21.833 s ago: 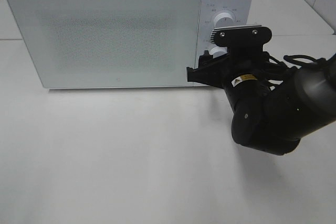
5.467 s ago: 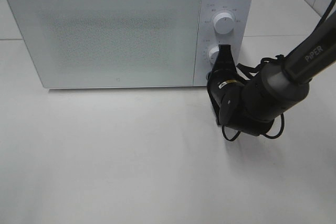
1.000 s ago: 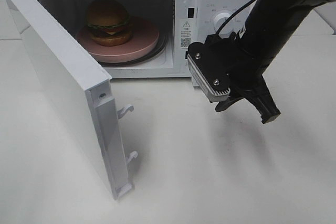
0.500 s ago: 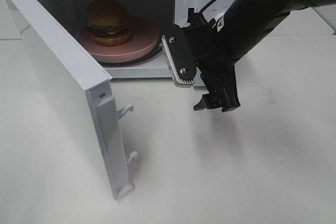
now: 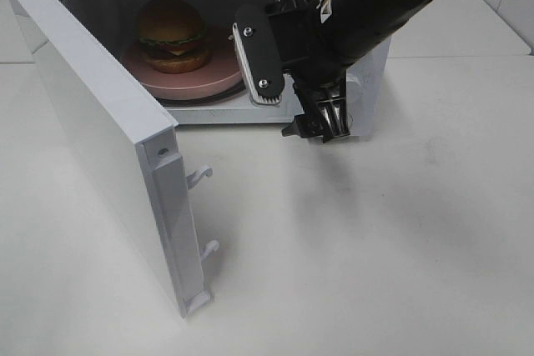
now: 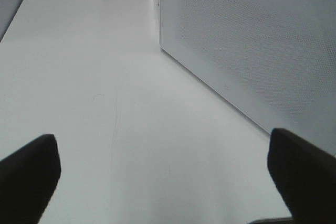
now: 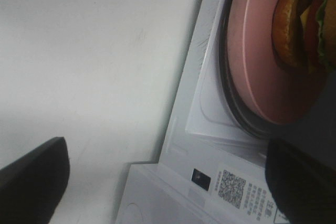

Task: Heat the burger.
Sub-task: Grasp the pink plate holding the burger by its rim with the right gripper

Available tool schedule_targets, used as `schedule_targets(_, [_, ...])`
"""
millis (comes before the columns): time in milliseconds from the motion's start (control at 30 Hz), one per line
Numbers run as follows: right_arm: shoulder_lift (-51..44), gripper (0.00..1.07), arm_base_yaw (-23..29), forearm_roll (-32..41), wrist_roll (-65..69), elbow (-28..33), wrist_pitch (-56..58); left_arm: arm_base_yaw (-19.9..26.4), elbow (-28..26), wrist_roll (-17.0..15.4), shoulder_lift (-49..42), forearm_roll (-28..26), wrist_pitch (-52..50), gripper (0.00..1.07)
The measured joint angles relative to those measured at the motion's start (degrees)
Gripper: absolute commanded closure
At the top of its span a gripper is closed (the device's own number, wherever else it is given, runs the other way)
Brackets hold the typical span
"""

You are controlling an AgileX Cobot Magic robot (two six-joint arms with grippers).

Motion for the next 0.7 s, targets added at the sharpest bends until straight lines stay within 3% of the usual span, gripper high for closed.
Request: schedule_targets(700, [16.6, 0.14, 2.1, -4.5, 8.3, -15.6, -1.6, 0.0, 0.0, 0.0, 0.0, 0.0, 0.0, 0.07])
